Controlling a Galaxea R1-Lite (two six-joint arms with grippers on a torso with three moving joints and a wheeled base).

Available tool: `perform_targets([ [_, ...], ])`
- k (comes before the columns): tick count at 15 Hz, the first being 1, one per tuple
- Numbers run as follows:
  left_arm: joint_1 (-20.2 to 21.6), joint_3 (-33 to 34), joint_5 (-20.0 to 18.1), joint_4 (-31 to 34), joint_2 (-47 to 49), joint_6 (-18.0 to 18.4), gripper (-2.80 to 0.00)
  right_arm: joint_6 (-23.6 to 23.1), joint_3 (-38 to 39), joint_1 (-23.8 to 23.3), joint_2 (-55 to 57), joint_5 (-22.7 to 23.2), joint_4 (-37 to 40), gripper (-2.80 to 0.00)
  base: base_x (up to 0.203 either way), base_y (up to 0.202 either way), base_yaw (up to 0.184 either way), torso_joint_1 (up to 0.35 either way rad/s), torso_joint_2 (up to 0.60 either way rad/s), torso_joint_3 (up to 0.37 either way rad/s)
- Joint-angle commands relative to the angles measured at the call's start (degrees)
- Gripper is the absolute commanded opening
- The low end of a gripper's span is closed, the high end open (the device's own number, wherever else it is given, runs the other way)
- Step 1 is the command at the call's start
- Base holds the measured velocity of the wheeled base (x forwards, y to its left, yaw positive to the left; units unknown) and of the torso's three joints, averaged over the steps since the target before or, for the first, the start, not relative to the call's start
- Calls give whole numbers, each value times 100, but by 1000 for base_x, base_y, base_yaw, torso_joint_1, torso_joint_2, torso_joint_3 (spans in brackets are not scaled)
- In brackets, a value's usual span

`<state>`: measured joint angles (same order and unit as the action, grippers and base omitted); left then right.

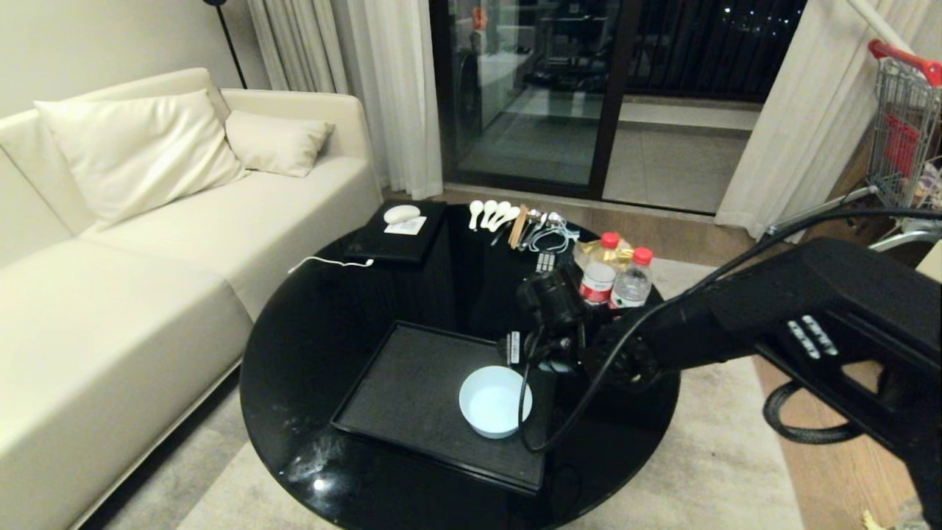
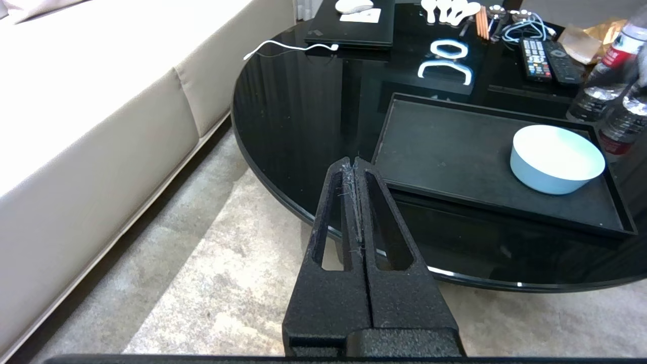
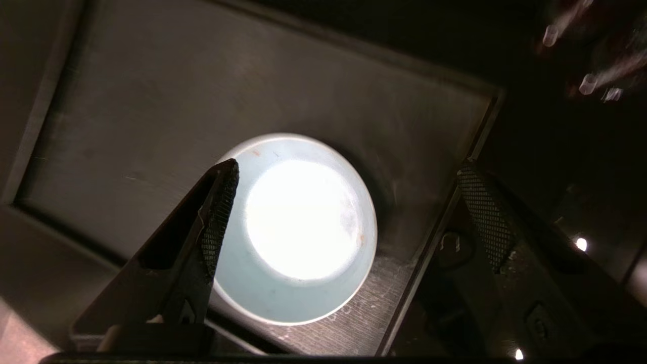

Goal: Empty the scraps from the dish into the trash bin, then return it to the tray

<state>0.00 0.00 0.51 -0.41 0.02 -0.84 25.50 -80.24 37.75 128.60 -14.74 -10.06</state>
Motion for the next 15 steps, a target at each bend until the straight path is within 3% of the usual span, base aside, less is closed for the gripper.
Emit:
perform_targets([
  [1,0,0,2,-2,-2,-3,-280,-185,100,-10,-643,-18,-19,0,0,0,0,0,0,0],
  [8,0,0,2,-2,-2,-3,-280,-649,768,39,-2090,-73,-15,0,0,0,0,0,0,0],
  [9,0,0,5,-2,-2,-3,-280,-689,948,36,-2284,-73,-14,-280,0,0,0,0,0,0],
  [12,0,0,2,-2,-2,-3,-280,-724,1675,18,-2858,-144,-31,-280,0,0,0,0,0,0],
  [15,0,0,2,-2,-2,-3,-280,-730,2234,2,-3303,-492,-47,-280,0,0,0,0,0,0],
])
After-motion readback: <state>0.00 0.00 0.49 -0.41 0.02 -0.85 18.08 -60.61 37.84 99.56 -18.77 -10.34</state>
